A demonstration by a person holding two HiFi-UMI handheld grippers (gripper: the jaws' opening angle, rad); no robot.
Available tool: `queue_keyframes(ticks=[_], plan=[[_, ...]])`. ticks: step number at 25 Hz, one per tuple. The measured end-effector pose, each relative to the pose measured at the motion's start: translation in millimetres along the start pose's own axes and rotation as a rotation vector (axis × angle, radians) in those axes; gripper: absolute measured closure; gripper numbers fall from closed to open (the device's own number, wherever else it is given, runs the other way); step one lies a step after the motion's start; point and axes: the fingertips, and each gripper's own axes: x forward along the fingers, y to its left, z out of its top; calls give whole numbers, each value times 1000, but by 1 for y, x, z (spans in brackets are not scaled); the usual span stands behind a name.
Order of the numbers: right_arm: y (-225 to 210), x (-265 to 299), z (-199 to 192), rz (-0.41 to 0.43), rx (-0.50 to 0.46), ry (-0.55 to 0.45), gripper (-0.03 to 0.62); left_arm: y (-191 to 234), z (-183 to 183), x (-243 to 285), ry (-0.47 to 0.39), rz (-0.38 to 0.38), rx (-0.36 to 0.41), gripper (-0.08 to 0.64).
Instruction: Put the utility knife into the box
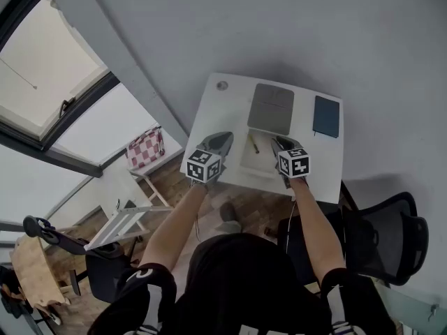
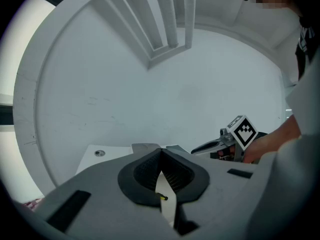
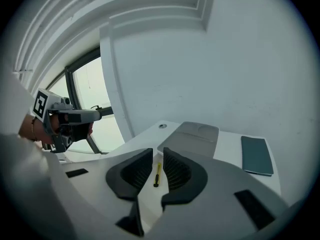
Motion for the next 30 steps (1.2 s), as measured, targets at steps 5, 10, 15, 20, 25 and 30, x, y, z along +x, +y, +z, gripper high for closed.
queue_keyframes(ticks=[5,10,15,20,25,30], plan=[[4,-35,17,4,-29,-67,530,-20,8,-13,-26,46,5,535],[6,-66,22,6,-50,-119,561,-46,15,-25,-55,65,14,535],[15,-92,27,15,-73,-169,577,-66,15,-38,-69,75,11,535],[22,-111,25,27,-84,-198,577,-81,13,-52,-85,89,3,535],[36,-124,19,39,-94,-209,577,-94,10,-68,-99,88,12,535],[49,-139,8,44,-98,-212,577,-107,3,-84,-104,85,14,535]])
